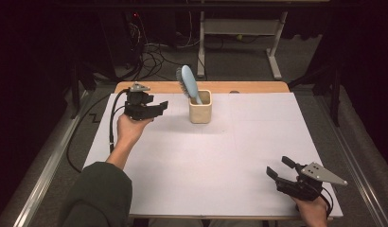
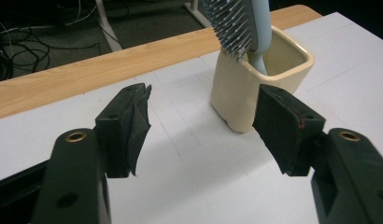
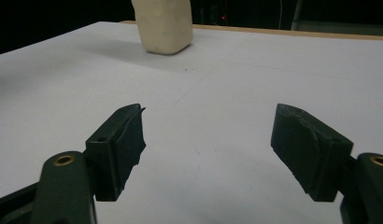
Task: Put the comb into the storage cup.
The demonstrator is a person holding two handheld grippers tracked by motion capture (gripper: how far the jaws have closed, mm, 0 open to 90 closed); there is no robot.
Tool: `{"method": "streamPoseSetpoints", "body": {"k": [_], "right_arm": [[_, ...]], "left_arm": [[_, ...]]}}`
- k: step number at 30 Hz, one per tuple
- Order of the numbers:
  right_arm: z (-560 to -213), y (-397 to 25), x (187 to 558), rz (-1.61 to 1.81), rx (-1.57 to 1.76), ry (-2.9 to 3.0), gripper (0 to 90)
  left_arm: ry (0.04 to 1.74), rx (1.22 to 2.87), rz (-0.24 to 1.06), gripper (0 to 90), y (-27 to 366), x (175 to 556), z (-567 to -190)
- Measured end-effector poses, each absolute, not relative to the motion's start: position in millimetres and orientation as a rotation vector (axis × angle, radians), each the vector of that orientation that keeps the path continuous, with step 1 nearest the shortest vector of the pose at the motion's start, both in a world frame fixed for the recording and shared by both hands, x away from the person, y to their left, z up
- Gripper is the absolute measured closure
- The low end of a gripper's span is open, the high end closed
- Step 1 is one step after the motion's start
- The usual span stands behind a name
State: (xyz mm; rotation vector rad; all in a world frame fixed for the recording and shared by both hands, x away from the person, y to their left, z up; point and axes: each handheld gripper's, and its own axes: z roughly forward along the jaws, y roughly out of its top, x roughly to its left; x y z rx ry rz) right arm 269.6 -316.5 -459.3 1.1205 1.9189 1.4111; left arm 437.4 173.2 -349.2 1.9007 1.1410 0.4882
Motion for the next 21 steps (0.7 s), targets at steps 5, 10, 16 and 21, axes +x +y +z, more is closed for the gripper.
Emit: {"method": "streamPoseSetpoints", "body": {"k": [5, 10, 16, 21], "right_arm": [[-459.3, -316.3, 269.7, 1.41, 1.12, 1.92, 26.2], [-459.2, -316.6, 269.4, 1.409, 1.122, 1.918, 26.2], [-459.4, -317.0, 269.6, 1.405, 1.122, 1.92, 26.3], [-459.3, -316.7, 269.4, 1.402, 1.119, 1.92, 26.4]], "left_arm": [[1.14, 1.894, 0.489, 36.3, 176.2, 435.1, -351.2], [1.141, 1.891, 0.488, 36.3, 179.5, 431.9, -352.1], [1.139, 1.885, 0.514, 36.6, 184.7, 427.6, -350.4], [1.141, 1.879, 0.515, 37.0, 188.7, 425.0, -350.7]]}}
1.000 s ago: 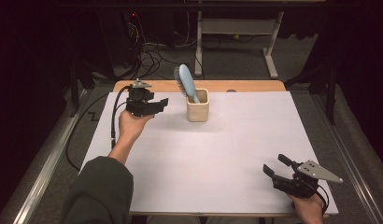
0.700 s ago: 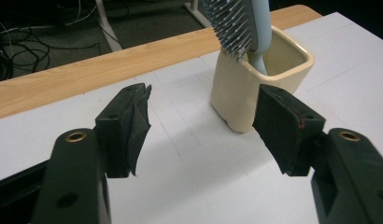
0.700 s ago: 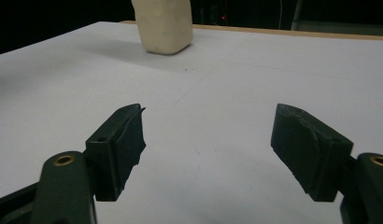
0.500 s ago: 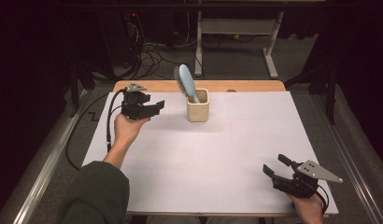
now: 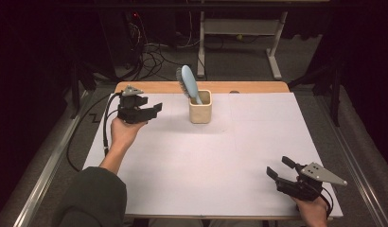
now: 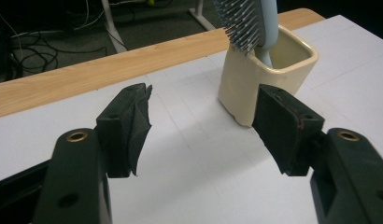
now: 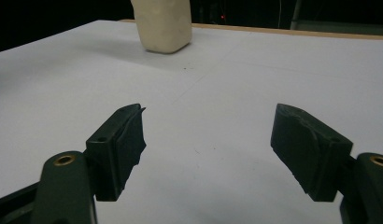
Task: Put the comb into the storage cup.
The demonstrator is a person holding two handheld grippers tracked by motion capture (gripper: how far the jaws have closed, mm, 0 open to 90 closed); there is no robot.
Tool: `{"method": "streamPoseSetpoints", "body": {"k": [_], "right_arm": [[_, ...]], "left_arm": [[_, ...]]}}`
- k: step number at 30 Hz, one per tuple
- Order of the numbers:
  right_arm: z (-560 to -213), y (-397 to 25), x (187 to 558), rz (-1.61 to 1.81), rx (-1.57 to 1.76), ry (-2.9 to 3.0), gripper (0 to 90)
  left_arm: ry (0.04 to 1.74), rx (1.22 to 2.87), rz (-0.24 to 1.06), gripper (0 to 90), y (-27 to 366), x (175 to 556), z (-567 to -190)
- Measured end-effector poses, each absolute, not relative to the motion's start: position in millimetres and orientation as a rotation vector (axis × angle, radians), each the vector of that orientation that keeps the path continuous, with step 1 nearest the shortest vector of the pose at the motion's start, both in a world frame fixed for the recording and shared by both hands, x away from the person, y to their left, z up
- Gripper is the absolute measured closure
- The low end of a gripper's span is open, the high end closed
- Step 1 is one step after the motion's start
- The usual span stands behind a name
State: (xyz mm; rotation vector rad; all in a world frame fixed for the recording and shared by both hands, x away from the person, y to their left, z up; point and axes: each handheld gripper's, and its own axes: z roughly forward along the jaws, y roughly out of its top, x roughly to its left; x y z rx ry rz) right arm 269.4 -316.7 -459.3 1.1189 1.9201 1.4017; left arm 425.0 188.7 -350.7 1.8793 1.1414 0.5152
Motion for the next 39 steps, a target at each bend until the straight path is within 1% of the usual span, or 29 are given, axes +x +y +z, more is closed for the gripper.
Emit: {"method": "streamPoseSetpoints", "body": {"k": [26, 32, 39], "right_arm": [[-458.5, -316.3, 268.6, 1.4, 1.114, 1.916, 26.4], [-458.5, -316.1, 268.6, 1.4, 1.115, 1.918, 26.5], [-458.4, -316.0, 268.5, 1.401, 1.115, 1.918, 26.5]], "left_arm": [[1.15, 1.876, 0.535, 37.5, 204.1, 404.2, -352.6], [1.162, 1.888, 0.561, 37.2, 211.9, 397.4, -354.5], [1.167, 1.87, 0.555, 36.9, 220.1, 389.9, -358.0]]}}
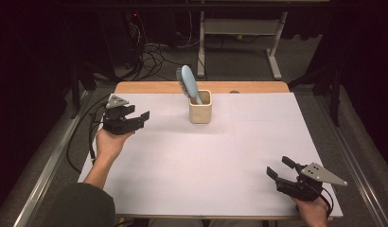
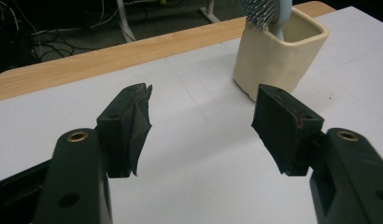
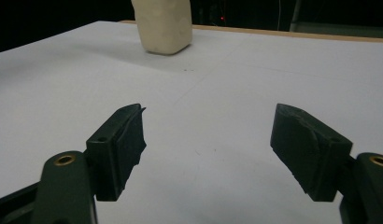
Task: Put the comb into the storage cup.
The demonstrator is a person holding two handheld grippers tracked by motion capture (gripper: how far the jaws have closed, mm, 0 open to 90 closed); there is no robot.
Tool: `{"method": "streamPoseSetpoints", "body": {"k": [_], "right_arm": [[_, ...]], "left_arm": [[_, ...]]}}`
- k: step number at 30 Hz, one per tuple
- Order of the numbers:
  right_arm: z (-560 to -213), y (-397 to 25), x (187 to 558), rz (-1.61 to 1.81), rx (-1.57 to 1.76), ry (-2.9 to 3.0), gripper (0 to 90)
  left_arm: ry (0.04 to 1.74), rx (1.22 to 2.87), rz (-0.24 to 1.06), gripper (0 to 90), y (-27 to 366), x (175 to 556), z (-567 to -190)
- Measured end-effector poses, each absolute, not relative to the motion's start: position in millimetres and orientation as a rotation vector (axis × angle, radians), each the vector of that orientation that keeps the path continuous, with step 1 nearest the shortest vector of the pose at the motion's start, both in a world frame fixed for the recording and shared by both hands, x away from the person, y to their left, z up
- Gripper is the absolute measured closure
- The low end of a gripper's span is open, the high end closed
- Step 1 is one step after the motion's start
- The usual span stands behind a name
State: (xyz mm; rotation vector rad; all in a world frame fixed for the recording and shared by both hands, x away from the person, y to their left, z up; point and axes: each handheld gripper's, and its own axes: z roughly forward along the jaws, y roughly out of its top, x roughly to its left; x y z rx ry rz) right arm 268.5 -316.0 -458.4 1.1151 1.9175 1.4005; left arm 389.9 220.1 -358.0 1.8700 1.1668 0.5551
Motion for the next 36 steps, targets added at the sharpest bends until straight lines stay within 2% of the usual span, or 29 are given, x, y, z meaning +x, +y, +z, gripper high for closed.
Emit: {"method": "streamPoseSetpoints", "body": {"k": [36], "right_arm": [[-458.7, -315.9, 268.9, 1.391, 1.125, 1.914, 26.5]], "left_arm": [[1.157, 1.816, 0.55, 35.5, 244.6, 353.5, -381.3]]}}
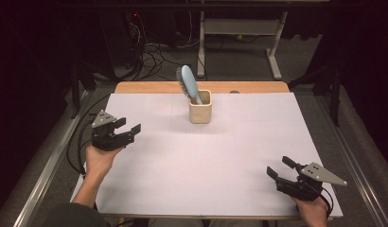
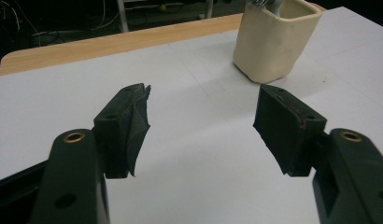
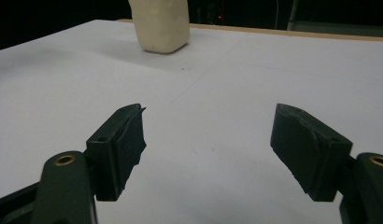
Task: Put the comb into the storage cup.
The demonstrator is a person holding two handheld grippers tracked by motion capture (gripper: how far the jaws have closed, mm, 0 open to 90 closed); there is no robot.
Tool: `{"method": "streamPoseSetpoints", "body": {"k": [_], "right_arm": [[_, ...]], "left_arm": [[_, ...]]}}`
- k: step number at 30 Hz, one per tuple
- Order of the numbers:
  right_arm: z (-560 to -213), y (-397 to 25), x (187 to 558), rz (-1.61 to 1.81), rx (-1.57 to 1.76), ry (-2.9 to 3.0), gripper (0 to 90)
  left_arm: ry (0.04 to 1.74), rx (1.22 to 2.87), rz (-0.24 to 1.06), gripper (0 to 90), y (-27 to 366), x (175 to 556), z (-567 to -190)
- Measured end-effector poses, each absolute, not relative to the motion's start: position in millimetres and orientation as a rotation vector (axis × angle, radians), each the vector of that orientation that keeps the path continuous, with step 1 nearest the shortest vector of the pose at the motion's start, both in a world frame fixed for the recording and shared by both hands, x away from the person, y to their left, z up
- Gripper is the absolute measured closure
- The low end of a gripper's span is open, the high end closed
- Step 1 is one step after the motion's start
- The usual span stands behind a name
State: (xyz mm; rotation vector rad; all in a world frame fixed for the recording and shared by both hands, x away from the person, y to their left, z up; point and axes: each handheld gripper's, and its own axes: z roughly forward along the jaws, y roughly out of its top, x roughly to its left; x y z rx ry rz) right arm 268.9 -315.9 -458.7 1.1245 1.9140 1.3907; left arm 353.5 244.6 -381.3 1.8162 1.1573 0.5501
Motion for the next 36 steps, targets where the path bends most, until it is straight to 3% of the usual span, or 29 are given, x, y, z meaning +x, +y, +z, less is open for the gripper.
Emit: {"method": "streamPoseSetpoints", "body": {"k": [36], "right_arm": [[-459.0, -316.6, 269.1, 1.393, 1.13, 1.91, 26.5]], "left_arm": [[1.163, 1.752, 0.525, 33.2, 261.2, 318.1, -404.0]]}}
